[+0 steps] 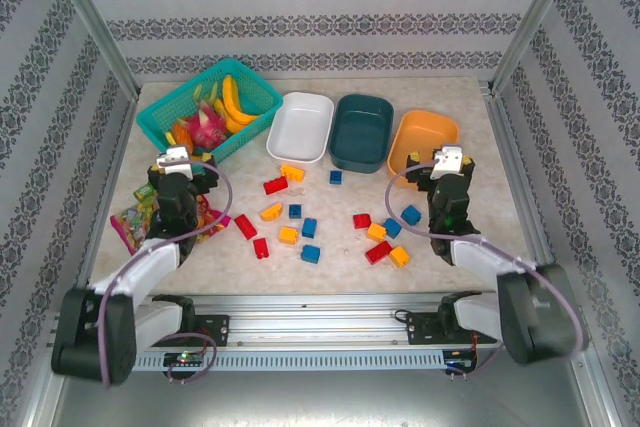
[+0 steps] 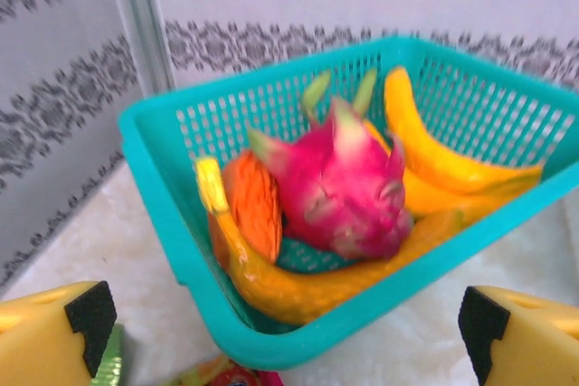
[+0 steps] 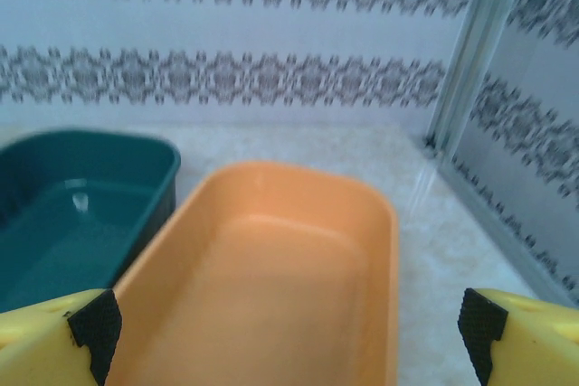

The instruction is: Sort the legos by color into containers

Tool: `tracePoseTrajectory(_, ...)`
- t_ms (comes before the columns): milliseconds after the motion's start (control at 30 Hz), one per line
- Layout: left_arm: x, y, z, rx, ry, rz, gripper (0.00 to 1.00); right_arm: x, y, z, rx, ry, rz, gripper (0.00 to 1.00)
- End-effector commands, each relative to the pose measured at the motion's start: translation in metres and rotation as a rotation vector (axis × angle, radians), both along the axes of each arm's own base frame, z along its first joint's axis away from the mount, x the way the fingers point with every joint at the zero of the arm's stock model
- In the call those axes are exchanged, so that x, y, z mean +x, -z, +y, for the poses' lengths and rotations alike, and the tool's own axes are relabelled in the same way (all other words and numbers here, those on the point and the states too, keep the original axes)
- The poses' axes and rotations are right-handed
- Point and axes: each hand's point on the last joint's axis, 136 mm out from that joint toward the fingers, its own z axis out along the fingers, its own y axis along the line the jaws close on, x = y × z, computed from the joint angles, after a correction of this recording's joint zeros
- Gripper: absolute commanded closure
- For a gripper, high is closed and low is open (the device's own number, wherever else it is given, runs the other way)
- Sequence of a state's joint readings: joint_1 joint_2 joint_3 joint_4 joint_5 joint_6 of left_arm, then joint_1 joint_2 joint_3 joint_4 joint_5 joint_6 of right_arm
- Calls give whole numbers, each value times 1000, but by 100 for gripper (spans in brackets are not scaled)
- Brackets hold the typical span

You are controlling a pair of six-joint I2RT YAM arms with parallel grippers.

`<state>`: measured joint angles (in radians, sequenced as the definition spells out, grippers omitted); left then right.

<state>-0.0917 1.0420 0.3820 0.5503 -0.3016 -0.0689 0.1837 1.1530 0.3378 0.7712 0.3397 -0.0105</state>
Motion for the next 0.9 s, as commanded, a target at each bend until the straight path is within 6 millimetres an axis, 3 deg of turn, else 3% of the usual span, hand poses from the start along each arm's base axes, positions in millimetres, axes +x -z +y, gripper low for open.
tracePoseTrajectory(0, -27, 8, 5, -8, -64, 88, 0, -10, -40, -16, -52, 124, -33, 2)
tracePoseTrajectory(100, -39, -23, -2, -20, -54, 54, 0, -19, -96, -3, -81, 111, -97, 2)
tracePoseTrajectory(200, -42, -70, -26, 27, 27, 14, 0, -30, -163, 25, -99, 44, -107, 2)
tracePoseTrajectory(267, -39, -106, -48, 81, 96, -28, 0, -38, -189, 27, 70, 63, -46, 2)
tracePoseTrajectory(333, -37, -136, -56, -4, 111, -75, 0, -47, -180, 36, 265, -25, 151, 2)
tracePoseTrajectory(400, -50, -133, -51, -213, 52, 63, 0, -50, -153, 33, 484, 4, 260, 2)
tracePoseTrajectory(467, -46, -128, -61, -303, 86, 133, 0, -49, -141, 42, 576, -97, 318, 2)
tracePoseTrajectory(567, -37, -116, -87, -418, 198, 250, 0, -68, -125, 23, 547, 58, 428, 7)
tracePoseTrajectory(700, -33, -101, -130, -522, 369, 373, 0, -96, -98, 18, 503, 166, 589, 12)
tracePoseTrajectory(867, -47, -70, -194, -564, 583, 522, 0, -122, -27, 31, 554, 237, 804, 17)
